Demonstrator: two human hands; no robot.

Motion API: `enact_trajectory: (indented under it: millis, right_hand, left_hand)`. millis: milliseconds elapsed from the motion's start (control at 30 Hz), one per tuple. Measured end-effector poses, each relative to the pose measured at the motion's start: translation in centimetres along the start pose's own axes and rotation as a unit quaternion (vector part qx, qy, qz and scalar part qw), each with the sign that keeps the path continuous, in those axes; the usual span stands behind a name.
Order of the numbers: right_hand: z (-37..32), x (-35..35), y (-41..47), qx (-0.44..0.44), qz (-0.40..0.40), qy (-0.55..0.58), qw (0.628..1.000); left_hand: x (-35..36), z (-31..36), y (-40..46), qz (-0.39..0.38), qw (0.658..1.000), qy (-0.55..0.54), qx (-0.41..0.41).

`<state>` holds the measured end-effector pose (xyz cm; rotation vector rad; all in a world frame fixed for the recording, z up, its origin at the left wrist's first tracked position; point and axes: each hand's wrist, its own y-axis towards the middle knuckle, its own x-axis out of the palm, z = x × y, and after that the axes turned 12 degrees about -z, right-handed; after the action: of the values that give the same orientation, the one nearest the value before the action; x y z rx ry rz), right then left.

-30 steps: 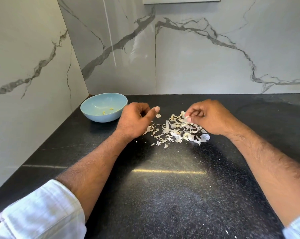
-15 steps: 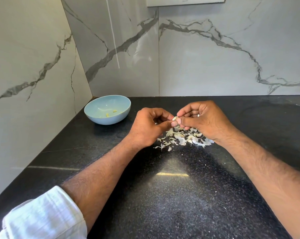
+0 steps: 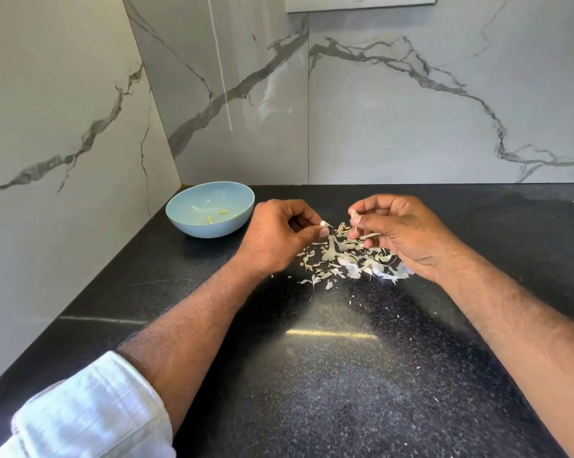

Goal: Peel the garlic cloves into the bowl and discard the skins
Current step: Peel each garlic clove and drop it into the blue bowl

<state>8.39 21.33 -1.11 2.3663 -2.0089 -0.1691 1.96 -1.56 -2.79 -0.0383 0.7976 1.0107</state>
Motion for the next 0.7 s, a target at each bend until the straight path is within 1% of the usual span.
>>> enact_trajectory:
  millis: [67,167,300,367,433,500,567,633,667,700]
  right_hand:
    - [0.1,-0.1,-0.1,0.005,-0.001,-0.009,1.0]
    - [0.4,0.5,-0.2,0.007,-0.021,-0.065,0.998]
    - [0.5,1.6,0.1,-0.005,-0.029,-0.142,0.989]
    - [0.2,2.3,0.2,-0.011,-0.025,-0.188,0.982]
    - [0.0,3.4,0.7,-0.021,-0.026,-0.249,0.968]
    - [-0.7,5.0,1.5,-0.054,-0.043,-0.335,0.94]
    - [-1.5,6.8,2.7,-0.104,-0.042,-0.403,0.908]
    - [-2.1,8.4,3.6,-0.15,-0.02,-0.414,0.897]
    - [-1.9,8.9,3.8,-0.154,-0.024,-0.419,0.895]
    - [-1.4,9.3,4.1,-0.136,-0.05,-0.444,0.884]
  left_hand:
    - [-0.7,-0.5,0.2,-0.019,1.0,0.017,-0.012]
    - [-1.8,-1.0,0.3,-0.073,0.994,0.074,-0.014]
    - [-5.2,-1.5,-0.4,-0.089,0.991,0.09,-0.029]
    - [-6.9,-1.9,-1.1,-0.068,0.991,0.106,-0.04]
    - [-8.0,-2.7,-1.7,-0.013,0.992,0.11,-0.066]
    - [-8.6,-3.3,-2.3,0.032,0.991,0.089,-0.09]
    - [-8.7,-3.5,-2.8,0.037,0.991,0.081,-0.103]
    - [-8.4,-3.5,-3.0,0.019,0.99,0.092,-0.101]
    - [-8.1,-3.3,-2.9,0.013,0.99,0.099,-0.096]
    - [-7.9,-3.3,-2.9,0.011,0.99,0.103,-0.092]
